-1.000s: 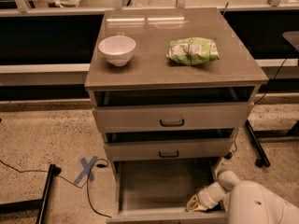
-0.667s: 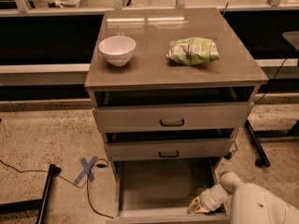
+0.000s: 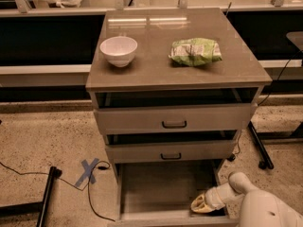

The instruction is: Open bottom drawer

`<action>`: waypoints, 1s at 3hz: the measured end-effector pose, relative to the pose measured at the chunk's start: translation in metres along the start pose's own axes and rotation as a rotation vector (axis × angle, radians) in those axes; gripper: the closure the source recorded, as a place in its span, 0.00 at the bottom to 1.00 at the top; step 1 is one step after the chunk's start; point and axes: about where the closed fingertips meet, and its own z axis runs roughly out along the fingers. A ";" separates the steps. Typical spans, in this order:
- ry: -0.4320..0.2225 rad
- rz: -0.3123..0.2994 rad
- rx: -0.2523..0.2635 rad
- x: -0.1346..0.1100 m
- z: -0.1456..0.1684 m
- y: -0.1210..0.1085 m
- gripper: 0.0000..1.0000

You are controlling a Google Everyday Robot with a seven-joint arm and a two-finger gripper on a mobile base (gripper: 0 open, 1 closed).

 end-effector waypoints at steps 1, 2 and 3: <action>-0.066 -0.037 0.022 -0.021 -0.024 -0.004 1.00; -0.097 -0.057 0.038 -0.034 -0.045 -0.001 1.00; -0.105 -0.079 0.058 -0.042 -0.066 0.007 0.96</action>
Offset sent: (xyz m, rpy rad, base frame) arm 0.0132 -0.0290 0.0899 0.1327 -0.0998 -0.0186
